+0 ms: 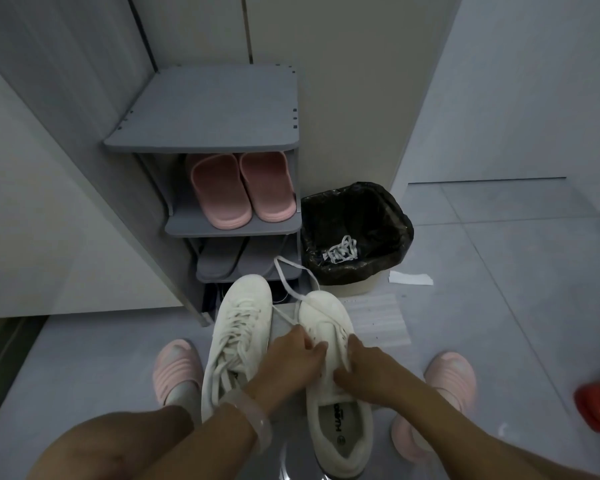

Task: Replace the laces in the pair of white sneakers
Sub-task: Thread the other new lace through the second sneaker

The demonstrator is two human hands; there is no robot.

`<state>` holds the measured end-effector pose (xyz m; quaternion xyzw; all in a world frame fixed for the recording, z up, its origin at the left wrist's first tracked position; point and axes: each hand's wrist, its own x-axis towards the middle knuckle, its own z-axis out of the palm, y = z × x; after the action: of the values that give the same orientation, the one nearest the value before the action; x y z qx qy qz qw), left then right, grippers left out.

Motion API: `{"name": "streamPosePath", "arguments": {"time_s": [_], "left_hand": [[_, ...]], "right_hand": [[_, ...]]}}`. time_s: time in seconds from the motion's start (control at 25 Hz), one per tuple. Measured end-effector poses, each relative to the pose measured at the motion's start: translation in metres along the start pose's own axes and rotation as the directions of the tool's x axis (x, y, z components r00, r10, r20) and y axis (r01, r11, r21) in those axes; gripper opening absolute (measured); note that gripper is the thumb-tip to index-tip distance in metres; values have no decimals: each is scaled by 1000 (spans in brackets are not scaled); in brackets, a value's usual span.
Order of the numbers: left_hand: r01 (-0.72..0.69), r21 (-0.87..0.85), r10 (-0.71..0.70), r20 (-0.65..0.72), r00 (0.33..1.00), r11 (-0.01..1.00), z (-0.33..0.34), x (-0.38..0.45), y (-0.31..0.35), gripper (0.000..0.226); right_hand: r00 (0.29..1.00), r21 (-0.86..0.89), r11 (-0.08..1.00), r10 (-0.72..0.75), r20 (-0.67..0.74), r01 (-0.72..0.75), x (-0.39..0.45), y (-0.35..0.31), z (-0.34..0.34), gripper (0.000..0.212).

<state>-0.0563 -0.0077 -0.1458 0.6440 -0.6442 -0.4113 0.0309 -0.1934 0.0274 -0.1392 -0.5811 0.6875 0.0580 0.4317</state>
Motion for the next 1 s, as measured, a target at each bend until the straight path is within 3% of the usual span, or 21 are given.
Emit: {"name": "streamPosePath", "arguments": {"time_s": [0.08,0.12,0.2,0.28,0.44,0.56,0.6,0.68,0.76,0.8,0.88,1.0], "left_hand": [[-13,26,13,-23,1000,1000,-8,1,-6,22],[-18,-43,16,-46,999,999,-15,4,-6,25],[12,-370,-27,-34,999,929,-28,6,-2,26],[71,-605,-56,44,997,793,-39,7,4,17],[205,-643,-72,227,971,738,-45,8,4,23],[104,-631,1,164,986,769,-45,10,6,31],[61,-608,19,124,992,791,-46,11,7,30],[-3,-535,25,33,999,845,-50,13,6,27],[-46,-472,42,-19,999,880,-54,11,6,29],[-63,-458,62,-17,998,887,-55,9,7,29],[-120,-450,131,-6,991,885,-56,3,12,22],[-264,-436,290,-7,957,860,-57,-5,15,28]], "right_hand": [[999,38,999,8,-32,-7,-4,0,-5,68],[994,56,998,15,-108,-9,-3,3,-13,61],[967,131,991,57,-247,-25,4,13,-33,45],[960,212,977,97,-263,-40,9,16,-44,33],[971,118,991,93,-221,-68,29,14,-26,34],[954,28,993,117,-275,-114,46,17,-11,21],[922,76,989,148,-359,-129,49,19,-13,27],[782,353,929,303,-545,-115,49,27,-26,31],[626,534,843,452,-636,-65,44,32,-44,33],[590,547,835,470,-657,-56,40,34,-50,32],[632,491,870,405,-661,-44,33,29,-55,28],[828,264,964,153,-539,-6,20,8,-49,29]]}}
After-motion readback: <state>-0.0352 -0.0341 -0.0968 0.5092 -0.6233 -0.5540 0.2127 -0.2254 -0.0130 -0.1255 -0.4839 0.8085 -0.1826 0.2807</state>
